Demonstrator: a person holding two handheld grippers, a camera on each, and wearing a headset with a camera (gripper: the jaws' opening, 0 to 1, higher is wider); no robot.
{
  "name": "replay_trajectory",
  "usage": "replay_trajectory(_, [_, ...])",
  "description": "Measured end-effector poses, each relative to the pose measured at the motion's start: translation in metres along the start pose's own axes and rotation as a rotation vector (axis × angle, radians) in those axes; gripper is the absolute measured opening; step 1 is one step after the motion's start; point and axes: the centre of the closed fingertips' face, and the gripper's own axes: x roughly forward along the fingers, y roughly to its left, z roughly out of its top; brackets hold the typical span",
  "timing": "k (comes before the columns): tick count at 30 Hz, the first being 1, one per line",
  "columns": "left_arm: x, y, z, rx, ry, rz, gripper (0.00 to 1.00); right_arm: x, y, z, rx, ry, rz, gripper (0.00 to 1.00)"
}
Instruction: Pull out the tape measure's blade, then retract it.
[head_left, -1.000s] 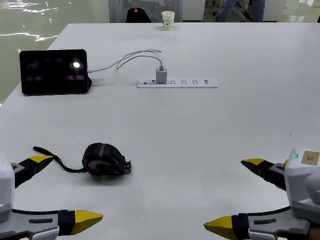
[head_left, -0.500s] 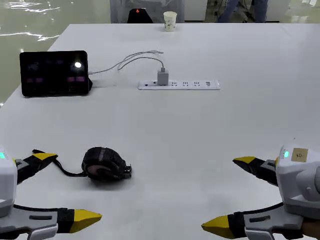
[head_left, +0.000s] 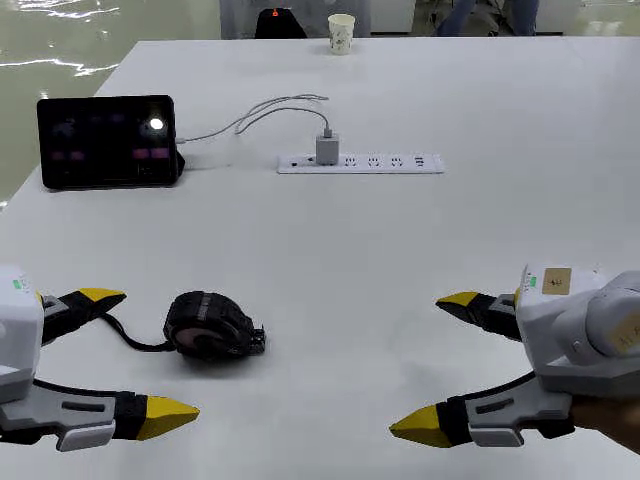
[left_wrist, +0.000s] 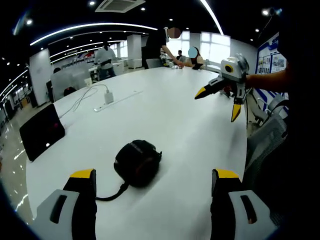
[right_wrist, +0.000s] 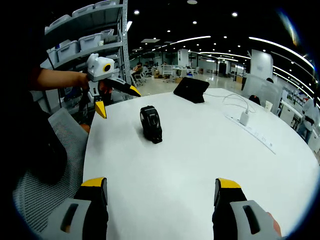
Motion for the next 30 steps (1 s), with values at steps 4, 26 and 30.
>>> replay_trajectory(4, [0.004, 0.003, -0.001, 0.023, 0.017, -0.02, 0.91, 0.008, -0.002, 0.001, -0.035, 0.016, 0.024, 0.85])
replay_trajectory(26, [0.024, 0.013, 0.001, 0.136, 0.086, -0.105, 0.73, 0.052, -0.007, 0.02, -0.172, 0.033, 0.139, 0.68])
replay_trajectory(30, [0.028, 0.017, 0.0, 0.16, 0.109, -0.117, 0.7, 0.061, -0.008, 0.022, -0.189, 0.038, 0.155, 0.64])
